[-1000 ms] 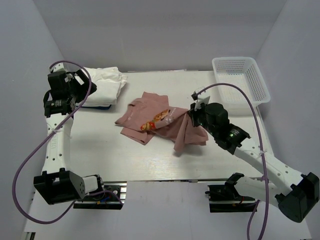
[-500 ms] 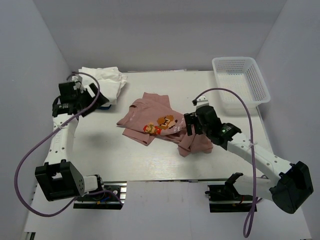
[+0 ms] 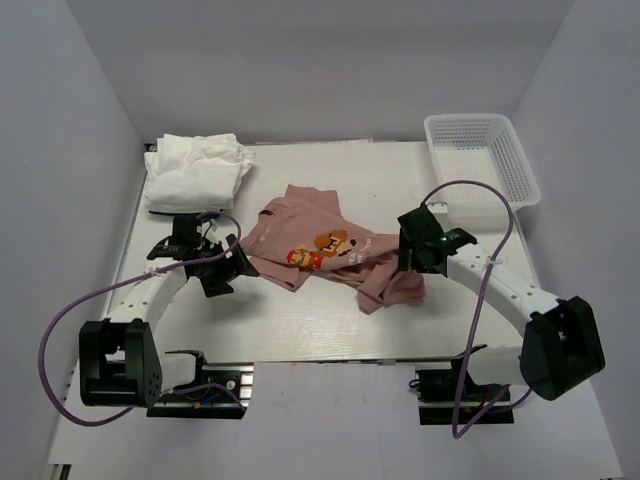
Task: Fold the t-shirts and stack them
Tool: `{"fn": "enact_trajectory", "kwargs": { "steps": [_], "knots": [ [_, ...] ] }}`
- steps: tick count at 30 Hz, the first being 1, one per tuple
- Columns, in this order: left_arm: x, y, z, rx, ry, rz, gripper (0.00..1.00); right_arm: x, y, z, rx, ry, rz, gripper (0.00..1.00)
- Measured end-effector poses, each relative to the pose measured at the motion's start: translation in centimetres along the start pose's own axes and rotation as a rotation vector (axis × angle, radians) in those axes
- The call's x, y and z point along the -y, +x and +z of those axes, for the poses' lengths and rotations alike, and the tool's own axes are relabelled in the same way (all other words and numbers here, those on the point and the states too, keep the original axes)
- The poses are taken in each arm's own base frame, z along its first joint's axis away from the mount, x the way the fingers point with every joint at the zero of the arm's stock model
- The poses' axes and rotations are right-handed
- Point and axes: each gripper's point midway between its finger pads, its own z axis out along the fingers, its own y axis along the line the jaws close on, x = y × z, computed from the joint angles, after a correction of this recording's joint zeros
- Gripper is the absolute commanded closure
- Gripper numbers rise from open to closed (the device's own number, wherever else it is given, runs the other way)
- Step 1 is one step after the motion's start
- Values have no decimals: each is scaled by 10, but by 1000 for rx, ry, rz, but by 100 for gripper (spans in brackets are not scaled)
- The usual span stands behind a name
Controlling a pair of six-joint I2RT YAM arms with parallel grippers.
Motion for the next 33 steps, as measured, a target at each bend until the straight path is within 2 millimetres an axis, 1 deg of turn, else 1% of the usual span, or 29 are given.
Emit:
{"fn": "enact_trajectory", "kwargs": {
  "steps": [2, 4, 5, 7, 8, 10, 11, 12, 14, 15, 16, 18, 19, 21, 22, 23, 24, 28, 33],
  "knots": [
    [4, 0, 5, -5, -3, 14, 5, -3, 6, 3, -34, -8, -10, 10],
    [6, -3, 13, -7, -15, 28, 5, -9, 4, -4, -27, -63, -23, 10],
    [7, -4, 17, -11, -20, 33, 7, -11, 3, -7, -17, -84, -24, 10],
    [7, -5, 30, -32, -41, 43, 10, -21, -6, -24, 50, -201, -48, 10],
    [6, -6, 37, -43, -53, 47, 10, -26, -11, -36, 96, -272, -53, 10],
    [5, -7, 52, -70, -80, 57, 13, -38, -20, -63, 181, -415, -69, 10],
    [4, -7, 58, -81, -91, 62, 13, -44, -22, -71, 203, -464, -85, 10],
    [6, -8, 64, -96, -99, 63, 18, -51, -24, -80, 224, -518, -110, 10],
    [16, -13, 72, -97, -89, 87, 26, -66, -20, -88, 222, -604, -176, 10],
    [20, -13, 76, -100, -84, 93, 39, -75, -15, -90, 206, -645, -218, 10],
    [24, -13, 80, -104, -82, 101, 47, -82, -8, -90, 184, -679, -259, 10],
    [26, -10, 87, -111, -86, 117, 56, -97, 5, -94, 151, -751, -341, 10],
    [27, -9, 88, -115, -90, 121, 64, -103, 10, -97, 146, -782, -373, 10],
    [27, -7, 90, -112, -103, 128, 74, -113, 17, -103, 148, -840, -437, 10],
    [27, -6, 91, -116, -107, 130, 87, -118, 20, -105, 149, -862, -471, 10],
    [26, -6, 91, -115, -115, 133, 97, -122, 24, -106, 144, -878, -501, 10],
    [26, -5, 92, -115, -121, 135, 100, -126, 28, -104, 133, -884, -530, 10],
    [26, -7, 92, -117, -150, 150, 100, -137, 48, -87, 65, -877, -619, 10],
    [30, -8, 88, -115, -152, 169, 100, -149, 75, -72, 3, -870, -695, 15]
  ]
}}
